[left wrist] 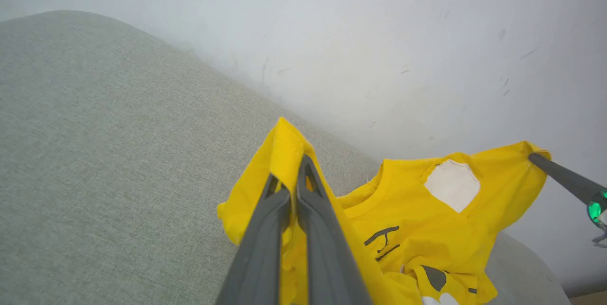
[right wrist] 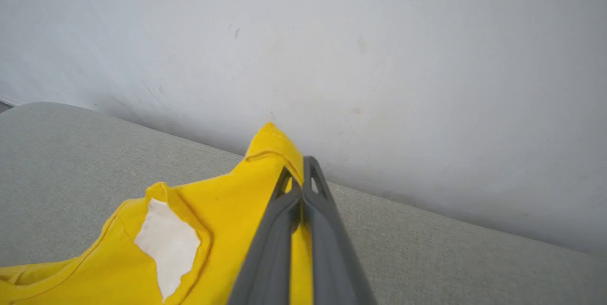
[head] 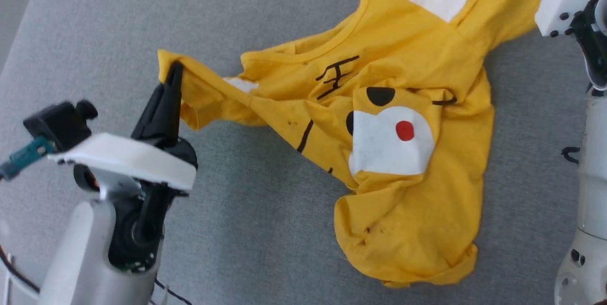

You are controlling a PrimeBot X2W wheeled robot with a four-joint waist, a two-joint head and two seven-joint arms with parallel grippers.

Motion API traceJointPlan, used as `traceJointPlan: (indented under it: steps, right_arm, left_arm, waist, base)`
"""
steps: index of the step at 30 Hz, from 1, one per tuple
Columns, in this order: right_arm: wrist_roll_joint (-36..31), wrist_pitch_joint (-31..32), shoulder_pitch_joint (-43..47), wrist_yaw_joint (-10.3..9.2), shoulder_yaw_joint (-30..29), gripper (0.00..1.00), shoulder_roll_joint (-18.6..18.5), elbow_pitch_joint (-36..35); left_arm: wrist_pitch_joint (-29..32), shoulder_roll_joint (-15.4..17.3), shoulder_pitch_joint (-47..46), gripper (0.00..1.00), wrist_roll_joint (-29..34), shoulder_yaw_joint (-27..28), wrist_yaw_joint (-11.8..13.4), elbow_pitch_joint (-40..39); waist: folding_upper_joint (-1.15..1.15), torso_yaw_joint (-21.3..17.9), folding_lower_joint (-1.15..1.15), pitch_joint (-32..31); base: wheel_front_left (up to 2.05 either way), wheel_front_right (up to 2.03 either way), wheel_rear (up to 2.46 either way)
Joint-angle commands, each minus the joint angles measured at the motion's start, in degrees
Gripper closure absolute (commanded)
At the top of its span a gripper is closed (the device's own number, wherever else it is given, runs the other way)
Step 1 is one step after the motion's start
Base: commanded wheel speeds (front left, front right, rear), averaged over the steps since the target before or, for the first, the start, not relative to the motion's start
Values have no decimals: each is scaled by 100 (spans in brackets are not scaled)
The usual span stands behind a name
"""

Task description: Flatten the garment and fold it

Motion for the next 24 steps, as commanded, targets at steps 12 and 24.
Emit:
traceJointPlan:
  steps: [12,24]
  right_arm:
    - [529,-638,-71,-3,337,100,-35,-245]
    - [657,-381,-723,-3,843,100,-95,-99]
  left_arm:
    - [886,680,-1835,100,625,-188,234,529]
    - [1704,791,-3381,100,639,-417,171,1369]
  waist:
    - [0,-1323,0,-1794]
    - [0,-1737,0,-2077]
  base:
    - [0,0,0]
    - [0,0,0]
